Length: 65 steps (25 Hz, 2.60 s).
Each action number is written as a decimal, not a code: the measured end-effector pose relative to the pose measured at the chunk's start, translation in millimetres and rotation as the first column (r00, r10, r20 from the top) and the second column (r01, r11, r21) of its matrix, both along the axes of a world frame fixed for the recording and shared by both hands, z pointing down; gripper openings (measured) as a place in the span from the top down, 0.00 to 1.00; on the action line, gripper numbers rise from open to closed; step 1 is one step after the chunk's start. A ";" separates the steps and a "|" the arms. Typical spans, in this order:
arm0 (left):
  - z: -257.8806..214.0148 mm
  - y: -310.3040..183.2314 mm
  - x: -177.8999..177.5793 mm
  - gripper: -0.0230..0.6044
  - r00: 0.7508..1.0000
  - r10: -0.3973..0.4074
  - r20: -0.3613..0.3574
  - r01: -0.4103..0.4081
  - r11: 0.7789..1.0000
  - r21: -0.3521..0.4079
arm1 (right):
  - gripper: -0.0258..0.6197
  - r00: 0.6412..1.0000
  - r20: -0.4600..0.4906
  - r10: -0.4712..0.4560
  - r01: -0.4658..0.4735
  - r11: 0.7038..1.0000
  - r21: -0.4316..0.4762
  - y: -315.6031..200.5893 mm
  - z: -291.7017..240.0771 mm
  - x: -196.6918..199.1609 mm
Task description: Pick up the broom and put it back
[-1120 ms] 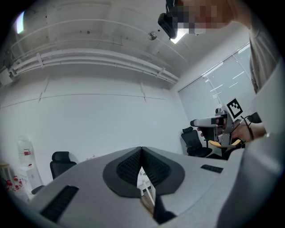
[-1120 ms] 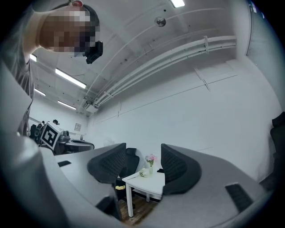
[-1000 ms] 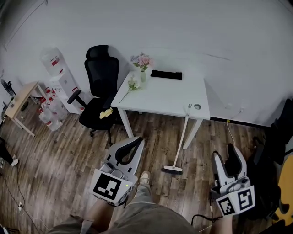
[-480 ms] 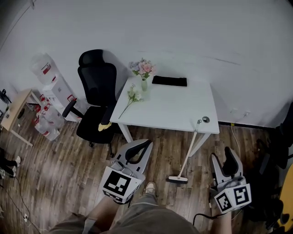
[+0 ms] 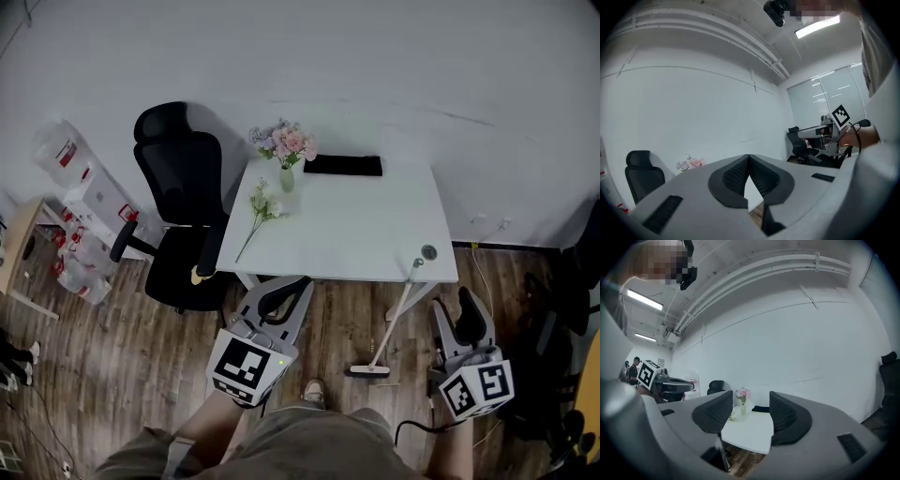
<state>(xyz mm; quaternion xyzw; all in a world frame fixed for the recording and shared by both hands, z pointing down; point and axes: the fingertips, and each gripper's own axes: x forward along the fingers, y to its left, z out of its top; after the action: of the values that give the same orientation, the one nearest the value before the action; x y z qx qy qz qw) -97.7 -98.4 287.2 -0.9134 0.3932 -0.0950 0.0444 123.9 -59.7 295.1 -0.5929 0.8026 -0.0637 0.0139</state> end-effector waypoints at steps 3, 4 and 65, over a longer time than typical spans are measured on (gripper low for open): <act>5.3 -15.7 -0.7 0.94 1.000 0.011 0.002 -0.011 1.000 -0.010 | 0.58 1.000 0.000 0.007 -0.007 1.000 -0.014 -12.8 4.9 -2.8; 6.7 -19.6 -0.9 0.94 1.000 0.012 0.002 -0.012 1.000 -0.013 | 0.58 1.000 -0.001 0.006 -0.006 1.000 -0.017 -16.2 6.0 -3.5; 361.1 -114.2 87.9 0.94 0.968 -0.030 0.248 0.148 0.870 -0.470 | 0.74 0.998 0.000 -0.058 0.046 0.786 -0.616 -165.3 486.9 91.9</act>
<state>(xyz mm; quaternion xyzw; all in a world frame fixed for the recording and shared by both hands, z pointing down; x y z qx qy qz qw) -9.8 -212.6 648.3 -0.8586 0.3908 -0.2986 -0.1448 215.8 -225.0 782.0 -0.5434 0.7541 -0.3165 -0.1896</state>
